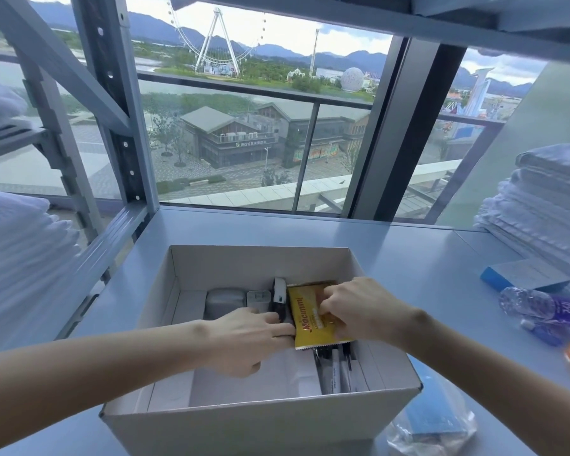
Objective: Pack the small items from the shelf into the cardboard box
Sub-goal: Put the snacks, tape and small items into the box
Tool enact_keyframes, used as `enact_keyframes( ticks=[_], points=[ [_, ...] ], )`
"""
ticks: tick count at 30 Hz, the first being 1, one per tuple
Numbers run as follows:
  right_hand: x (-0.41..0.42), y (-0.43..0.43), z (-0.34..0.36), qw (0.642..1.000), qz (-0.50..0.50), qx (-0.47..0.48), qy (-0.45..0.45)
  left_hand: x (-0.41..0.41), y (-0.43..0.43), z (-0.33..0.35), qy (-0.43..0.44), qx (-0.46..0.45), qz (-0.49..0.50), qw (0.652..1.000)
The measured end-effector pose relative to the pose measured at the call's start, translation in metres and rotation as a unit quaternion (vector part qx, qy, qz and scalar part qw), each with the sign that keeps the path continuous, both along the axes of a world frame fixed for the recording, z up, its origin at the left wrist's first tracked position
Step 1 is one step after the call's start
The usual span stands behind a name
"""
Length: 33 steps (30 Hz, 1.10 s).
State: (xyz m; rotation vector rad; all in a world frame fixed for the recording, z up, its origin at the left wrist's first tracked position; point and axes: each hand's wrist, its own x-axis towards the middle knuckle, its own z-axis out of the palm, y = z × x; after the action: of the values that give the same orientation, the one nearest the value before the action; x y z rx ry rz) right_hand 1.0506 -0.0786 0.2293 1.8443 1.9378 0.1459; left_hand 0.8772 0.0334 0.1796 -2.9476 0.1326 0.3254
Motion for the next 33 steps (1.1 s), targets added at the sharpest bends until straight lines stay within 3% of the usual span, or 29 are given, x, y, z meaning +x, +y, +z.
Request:
enact_keyframes(
  ticks=[4,8,12,21,33],
  points=[
    [-0.003,0.000,-0.001,1.000,0.001,0.006,-0.011,-0.001,0.004,0.005,0.007,-0.018,0.048,0.999],
    [-0.001,-0.004,0.000,1.000,0.005,0.010,0.017,-0.009,0.013,0.008,-0.048,0.025,0.091,0.994],
    [-0.001,-0.008,0.000,1.000,0.011,0.010,0.027,-0.006,0.020,0.009,-0.104,0.003,0.165,0.981],
    [-0.001,0.000,-0.007,1.000,-0.014,0.020,0.004,0.005,0.024,-0.002,-0.060,0.011,0.160,0.985],
    [0.002,-0.008,-0.004,1.000,-0.001,0.011,0.011,0.005,0.021,0.005,-0.104,0.006,0.150,0.983]
  ],
)
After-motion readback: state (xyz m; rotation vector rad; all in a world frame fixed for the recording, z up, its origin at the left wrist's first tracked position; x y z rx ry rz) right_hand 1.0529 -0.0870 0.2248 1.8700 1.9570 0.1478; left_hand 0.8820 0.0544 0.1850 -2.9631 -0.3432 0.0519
